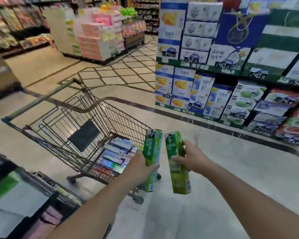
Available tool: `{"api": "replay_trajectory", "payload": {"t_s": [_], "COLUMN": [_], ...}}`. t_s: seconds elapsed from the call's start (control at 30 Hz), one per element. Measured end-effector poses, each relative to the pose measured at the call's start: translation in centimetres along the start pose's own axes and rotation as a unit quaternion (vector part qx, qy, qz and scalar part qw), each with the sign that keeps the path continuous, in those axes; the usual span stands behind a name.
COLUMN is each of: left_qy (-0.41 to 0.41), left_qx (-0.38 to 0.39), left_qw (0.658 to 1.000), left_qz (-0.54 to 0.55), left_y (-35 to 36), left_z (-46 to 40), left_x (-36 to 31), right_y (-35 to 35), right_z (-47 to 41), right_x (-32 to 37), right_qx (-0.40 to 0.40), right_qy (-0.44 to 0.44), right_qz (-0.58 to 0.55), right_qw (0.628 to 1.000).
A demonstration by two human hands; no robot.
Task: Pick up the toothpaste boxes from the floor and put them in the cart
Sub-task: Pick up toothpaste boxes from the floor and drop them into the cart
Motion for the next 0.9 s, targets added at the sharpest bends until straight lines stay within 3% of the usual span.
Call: {"api": "replay_trajectory", "payload": {"t_s": [0.3, 0.67, 0.9], "left_qy": [-0.086, -0.165, -0.270], "left_qx": [-0.083, -0.136, -0.181], "left_qw": [0.992, 0.971, 0.928], "left_qz": [0.029, 0.108, 0.180], "left_y": [-5.8, -13.7, -13.1], "left_z": [-8.9, -22.7, -28.5], "left_x": [4.2, 11.9, 20.1], "right_y": [3.6, 9.5, 18.4], "right_z": [-15.0, -30.4, -39.7], "right_x": [7.7, 15.8, 17.8], "right_qx": [0.078, 0.118, 0.188], "right_qy": [-0.088, -0.104, -0.125], "right_qz": [0.081, 0.105, 0.166], "right_qw": [0.990, 0.982, 0.960]}}
Point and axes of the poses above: each hand's wrist, its own z-axis away from the middle knuckle, its own y-axis out of the palm, x = y × z, the point moved 5 cm from there along -z, towards the middle knuckle, and after that the axes turned 11 degrees about z, right-handed, at the moved point
